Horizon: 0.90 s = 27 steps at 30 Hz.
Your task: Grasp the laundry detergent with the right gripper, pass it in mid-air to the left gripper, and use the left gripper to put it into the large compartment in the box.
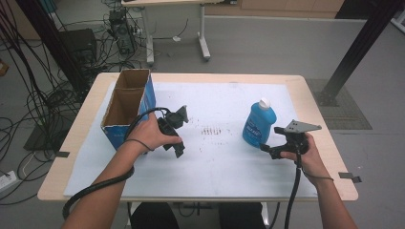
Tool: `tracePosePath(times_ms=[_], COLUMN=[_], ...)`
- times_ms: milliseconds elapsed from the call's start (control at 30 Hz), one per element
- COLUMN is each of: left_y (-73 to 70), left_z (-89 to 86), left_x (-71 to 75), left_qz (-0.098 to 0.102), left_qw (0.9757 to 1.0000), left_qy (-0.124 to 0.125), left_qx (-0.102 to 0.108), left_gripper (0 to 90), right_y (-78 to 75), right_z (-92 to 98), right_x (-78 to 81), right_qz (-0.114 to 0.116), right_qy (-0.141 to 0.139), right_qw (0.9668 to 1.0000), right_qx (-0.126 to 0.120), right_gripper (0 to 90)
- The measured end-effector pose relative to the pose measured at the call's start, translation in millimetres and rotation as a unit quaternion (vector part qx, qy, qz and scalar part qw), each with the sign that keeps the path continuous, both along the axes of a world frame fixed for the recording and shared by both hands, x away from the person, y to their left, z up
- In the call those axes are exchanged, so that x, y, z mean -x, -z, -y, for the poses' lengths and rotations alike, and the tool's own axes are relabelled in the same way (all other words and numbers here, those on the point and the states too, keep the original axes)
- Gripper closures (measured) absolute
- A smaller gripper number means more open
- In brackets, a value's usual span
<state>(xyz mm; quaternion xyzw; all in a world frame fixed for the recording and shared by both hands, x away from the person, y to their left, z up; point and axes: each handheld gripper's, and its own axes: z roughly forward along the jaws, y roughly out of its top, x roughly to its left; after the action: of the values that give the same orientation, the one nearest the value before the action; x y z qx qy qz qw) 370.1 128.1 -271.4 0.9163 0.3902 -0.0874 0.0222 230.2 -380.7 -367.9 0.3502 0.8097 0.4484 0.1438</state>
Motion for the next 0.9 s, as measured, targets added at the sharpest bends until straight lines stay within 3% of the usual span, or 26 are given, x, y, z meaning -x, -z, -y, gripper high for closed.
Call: tracePosePath(times_ms=[900], left_y=[-6.9], left_z=[-0.1], left_x=[-0.1], left_qz=[0.004], left_qw=[1.0000], left_qy=[0.000], left_qx=[0.001], left_gripper=[7.2], right_y=[-0.4], right_z=[2.5], right_x=[2.1], right_qz=[0.001], right_qy=[0.000], right_qw=[1.0000], right_qx=[-0.002], right_gripper=[4.4])
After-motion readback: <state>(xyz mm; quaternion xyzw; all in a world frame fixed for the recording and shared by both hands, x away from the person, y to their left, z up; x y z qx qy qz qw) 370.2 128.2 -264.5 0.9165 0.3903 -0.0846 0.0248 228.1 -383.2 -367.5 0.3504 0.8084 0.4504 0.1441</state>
